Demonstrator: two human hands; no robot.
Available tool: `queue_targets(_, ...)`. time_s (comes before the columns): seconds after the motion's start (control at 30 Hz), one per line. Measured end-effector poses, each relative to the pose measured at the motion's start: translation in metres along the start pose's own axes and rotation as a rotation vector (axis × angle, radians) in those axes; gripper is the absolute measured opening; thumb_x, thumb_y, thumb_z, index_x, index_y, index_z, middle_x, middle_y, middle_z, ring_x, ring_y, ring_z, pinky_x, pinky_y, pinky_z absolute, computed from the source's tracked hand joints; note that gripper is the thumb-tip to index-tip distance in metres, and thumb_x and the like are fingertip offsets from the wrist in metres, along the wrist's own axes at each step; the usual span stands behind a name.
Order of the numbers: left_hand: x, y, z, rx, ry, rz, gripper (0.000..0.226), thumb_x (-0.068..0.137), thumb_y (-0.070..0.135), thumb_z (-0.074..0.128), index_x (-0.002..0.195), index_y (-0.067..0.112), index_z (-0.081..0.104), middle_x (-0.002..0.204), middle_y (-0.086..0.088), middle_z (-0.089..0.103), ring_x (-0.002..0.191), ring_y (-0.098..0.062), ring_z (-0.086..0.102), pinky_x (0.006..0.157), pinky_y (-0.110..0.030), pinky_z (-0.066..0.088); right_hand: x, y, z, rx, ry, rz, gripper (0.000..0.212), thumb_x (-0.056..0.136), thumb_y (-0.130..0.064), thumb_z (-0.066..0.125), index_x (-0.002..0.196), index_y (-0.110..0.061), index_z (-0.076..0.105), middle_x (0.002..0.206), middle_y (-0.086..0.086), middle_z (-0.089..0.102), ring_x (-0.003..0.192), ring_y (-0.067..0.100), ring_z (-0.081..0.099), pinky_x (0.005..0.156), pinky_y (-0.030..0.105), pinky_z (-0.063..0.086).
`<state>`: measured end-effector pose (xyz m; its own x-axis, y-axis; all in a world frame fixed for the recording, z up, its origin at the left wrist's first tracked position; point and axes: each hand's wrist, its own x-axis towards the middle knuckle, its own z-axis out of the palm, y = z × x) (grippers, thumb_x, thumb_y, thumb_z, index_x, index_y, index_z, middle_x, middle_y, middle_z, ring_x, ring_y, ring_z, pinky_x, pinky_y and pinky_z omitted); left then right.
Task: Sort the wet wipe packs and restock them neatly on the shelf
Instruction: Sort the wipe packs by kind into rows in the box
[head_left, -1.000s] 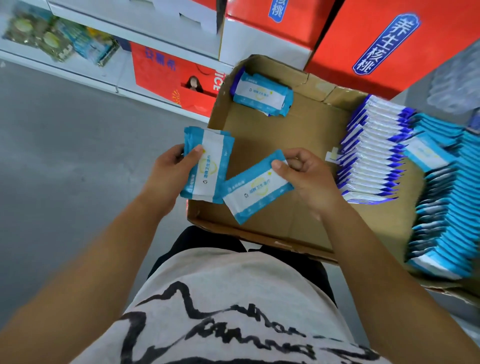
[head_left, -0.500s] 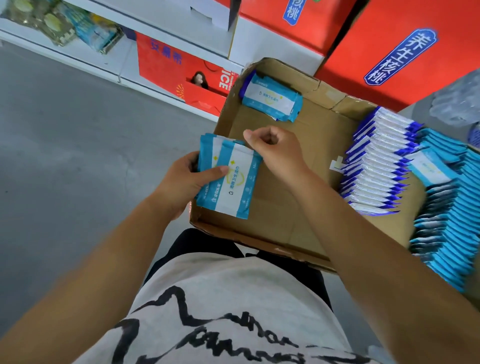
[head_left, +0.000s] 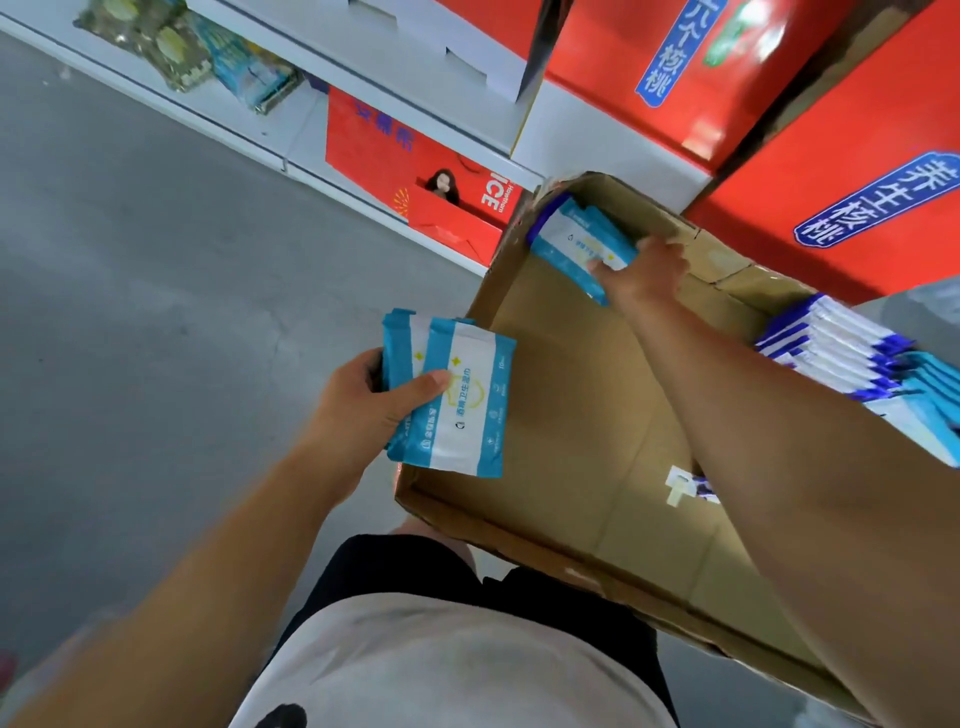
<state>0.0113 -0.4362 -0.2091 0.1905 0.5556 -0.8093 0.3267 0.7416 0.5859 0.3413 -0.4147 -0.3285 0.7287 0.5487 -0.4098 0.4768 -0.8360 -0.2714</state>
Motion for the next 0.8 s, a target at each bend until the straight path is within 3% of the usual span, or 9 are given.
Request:
queue_targets(0.2, 0.001, -0.006, -0.001, 0.047, 0.02, -0.021, 0.038, 0.086, 0.031, 0.08, 0.12, 0.022, 0.066, 0.11, 0.005, 0.078, 0.091, -0.017, 0.078, 0.078, -0.043, 0.065, -0.028, 0.016, 0.005, 0.445, 0.069, 0.034, 0.056, 0.071, -0.036, 0.088, 0.107, -0.015, 0.051, 0.113, 0.003, 0.056, 0.101, 0.022, 0.063, 0.084, 0.04, 0.059)
queue_targets(0.33, 0.003, -0.006, 0.001, 0.054, 0.023, -0.025, 0.043, 0.085, 0.032, 0.08, 0.124, 0.022, 0.065, 0.112, 0.004, 0.077, 0.091, -0.018, 0.078, 0.078, -0.043, 0.066, -0.074, 0.027, -0.003, 0.597, 0.054, 0.034, 0.039, 0.08, -0.031, 0.082, 0.098, -0.014, 0.053, 0.094, -0.003, 0.061, 0.086, 0.019, 0.065, 0.07, 0.029, 0.055)
queue_targets(0.5, 0.005, -0.004, 0.0, 0.054, 0.028, 0.01, 0.044, 0.084, 0.03, 0.082, 0.123, 0.025, 0.064, 0.114, 0.005, 0.076, 0.093, -0.017, 0.078, 0.079, -0.043, 0.065, -0.139, 0.052, -0.014, 0.809, 0.045, 0.082, 0.02, 0.091, -0.025, 0.073, 0.102, -0.021, 0.056, 0.102, 0.0, 0.068, 0.091, 0.013, 0.069, 0.076, 0.026, 0.058)
queue_targets(0.63, 0.006, -0.002, 0.0, 0.077, 0.026, 0.045, 0.042, 0.084, 0.028, 0.083, 0.121, 0.026, 0.063, 0.114, 0.005, 0.076, 0.093, -0.016, 0.078, 0.078, -0.042, 0.066, -0.186, 0.067, -0.029, 0.992, -0.077, 0.205, 0.018, 0.098, -0.018, 0.064, 0.114, -0.01, 0.059, 0.1, -0.002, 0.071, 0.09, 0.01, 0.07, 0.07, 0.017, 0.057)
queue_targets(0.8, 0.002, -0.003, 0.0, 0.121, -0.017, 0.102, 0.046, 0.085, 0.028, 0.083, 0.126, 0.024, 0.063, 0.115, 0.006, 0.076, 0.094, -0.015, 0.077, 0.081, -0.043, 0.065, -0.221, 0.078, -0.042, 1.224, -0.237, 0.317, 0.013, 0.1, -0.019, 0.058, 0.113, -0.018, 0.062, 0.11, 0.001, 0.074, 0.102, 0.015, 0.072, 0.083, 0.034, 0.059)
